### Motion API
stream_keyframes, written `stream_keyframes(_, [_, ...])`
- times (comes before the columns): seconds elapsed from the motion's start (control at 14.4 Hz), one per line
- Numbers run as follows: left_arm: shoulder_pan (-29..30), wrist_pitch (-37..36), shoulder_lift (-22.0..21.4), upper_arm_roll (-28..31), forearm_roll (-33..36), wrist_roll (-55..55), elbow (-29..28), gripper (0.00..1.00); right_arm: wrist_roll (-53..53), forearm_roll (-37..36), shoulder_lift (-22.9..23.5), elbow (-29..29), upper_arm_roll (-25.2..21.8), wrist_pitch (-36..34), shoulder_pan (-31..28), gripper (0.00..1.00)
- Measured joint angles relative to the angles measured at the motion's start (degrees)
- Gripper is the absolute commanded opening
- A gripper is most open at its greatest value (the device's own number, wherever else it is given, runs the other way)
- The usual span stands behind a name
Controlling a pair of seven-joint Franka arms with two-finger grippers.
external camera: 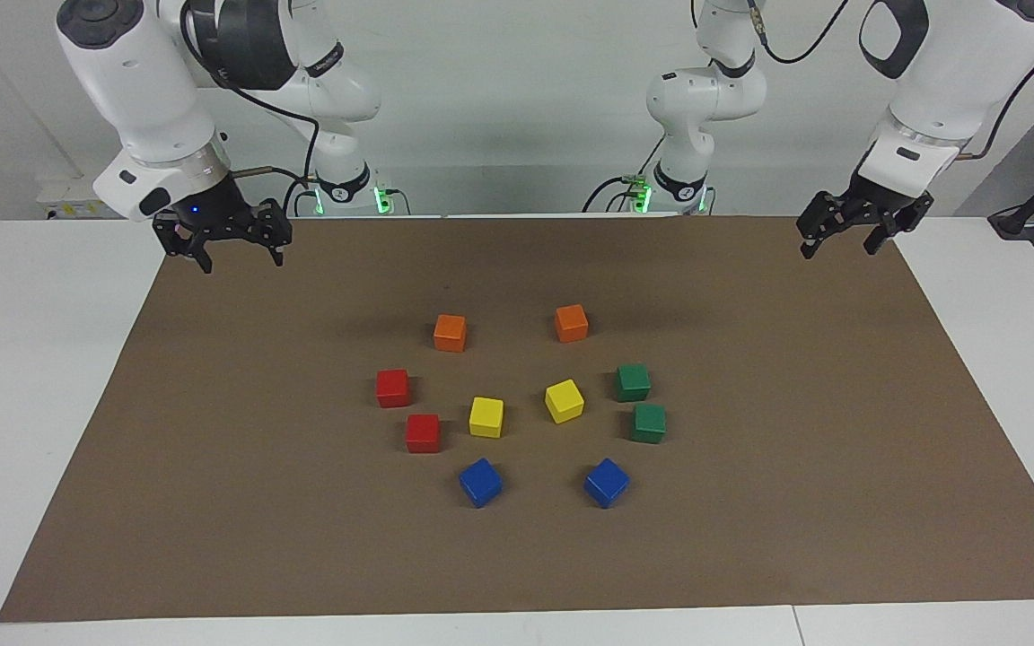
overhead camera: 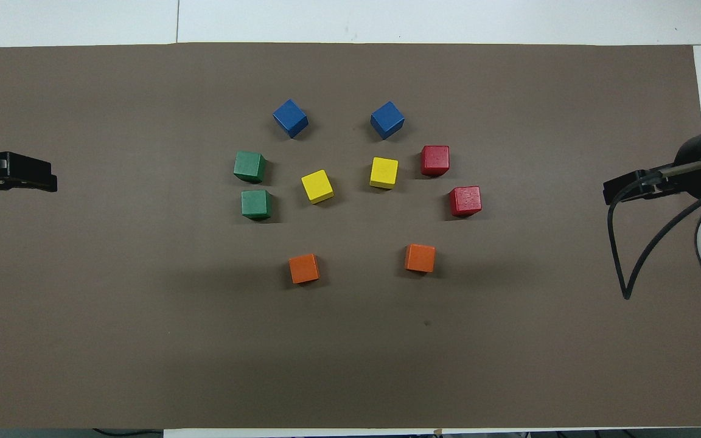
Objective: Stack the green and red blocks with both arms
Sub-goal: 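Reach the left gripper to a green cube while the right gripper reaches a red cube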
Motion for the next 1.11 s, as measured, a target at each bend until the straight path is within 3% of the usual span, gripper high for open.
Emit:
stream_keyframes(0.35, [-2.23,4.99,-0.88,-0.15,-0.87,0.15,-5.36,1.0,2.58,0.18,0.0,-0.15,0.06,0.32,0.26,1.0])
stream_keyframes(0.56, [-5.2,7.57,-0.88,-0.21,-1.8,0.17,-8.41,1.0,6.77,0.32,0.7,-1.83,0.24,4.3,3.18,1.0])
stream_keyframes(0.9, [-10.35,15.09,-0.18,-0.26,-3.96,-0.44,-14.9,1.0,8.84,0.32,6.61,-2.68,0.47,12.14,7.99,1.0])
stream_keyframes(1.11, [-14.1,20.58,3.12,-0.35,-4.07,-4.48,-16.88,1.0,12.52,0.32,9.04,-3.51,0.54,15.66,10.73,1.0])
